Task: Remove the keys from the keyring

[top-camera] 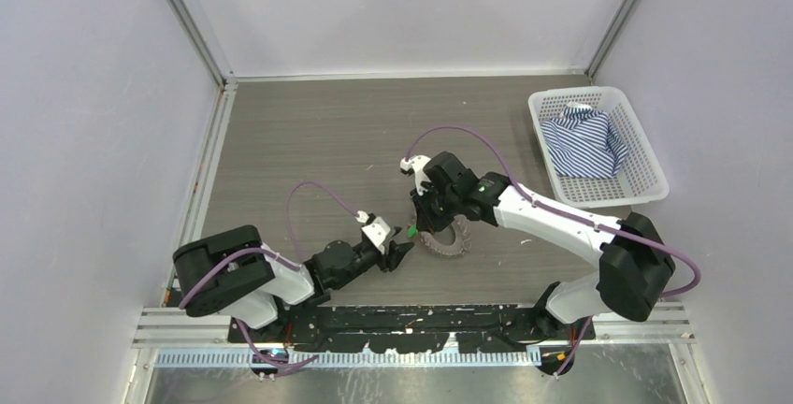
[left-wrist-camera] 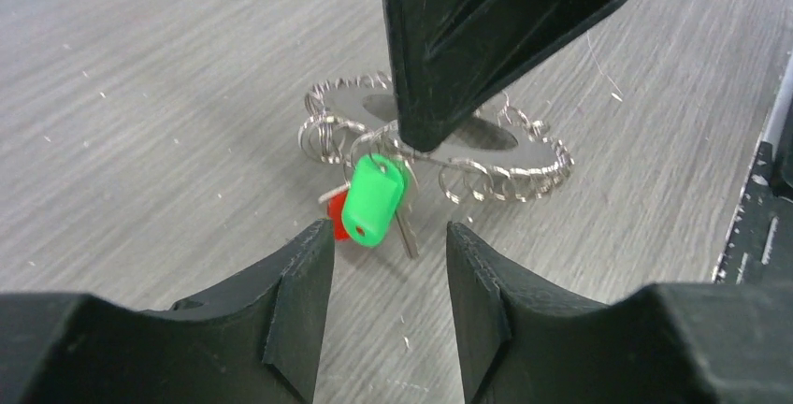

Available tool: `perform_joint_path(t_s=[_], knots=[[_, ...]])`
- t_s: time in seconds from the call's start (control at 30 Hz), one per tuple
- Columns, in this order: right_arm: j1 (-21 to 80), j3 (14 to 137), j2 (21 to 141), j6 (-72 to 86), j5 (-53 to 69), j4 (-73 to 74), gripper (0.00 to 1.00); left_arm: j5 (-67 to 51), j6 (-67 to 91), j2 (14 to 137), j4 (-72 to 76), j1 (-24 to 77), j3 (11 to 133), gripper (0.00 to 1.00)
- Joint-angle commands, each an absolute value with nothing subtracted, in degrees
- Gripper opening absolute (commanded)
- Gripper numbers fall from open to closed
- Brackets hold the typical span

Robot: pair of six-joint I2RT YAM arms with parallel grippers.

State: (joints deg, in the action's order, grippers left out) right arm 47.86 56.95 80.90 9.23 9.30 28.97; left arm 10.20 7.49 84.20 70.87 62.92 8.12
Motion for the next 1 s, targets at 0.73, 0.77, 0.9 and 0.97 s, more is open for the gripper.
perform_joint_path(t_s=[0.73,0.77,0.9,0.97], knots=[[43.9,59.4,75.2,14.7,20.1,27.2,0.01,20.0,-14.8,91.1,82.0,66.6,14.8,0.48],[43.9,59.3,75.0,14.8,20.2,27.2,0.01,21.1,-15.3,91.2,82.0,66.8,15.0,0.47],[43.6,59.0,74.4,15.2,20.2,26.9,0.01,23.2,-17.3,91.3,82.0,67.4,15.2,0.48],[43.5,58.9,74.2,15.2,20.4,27.0,0.01,24.3,-18.0,91.5,82.0,67.6,15.2,0.48]])
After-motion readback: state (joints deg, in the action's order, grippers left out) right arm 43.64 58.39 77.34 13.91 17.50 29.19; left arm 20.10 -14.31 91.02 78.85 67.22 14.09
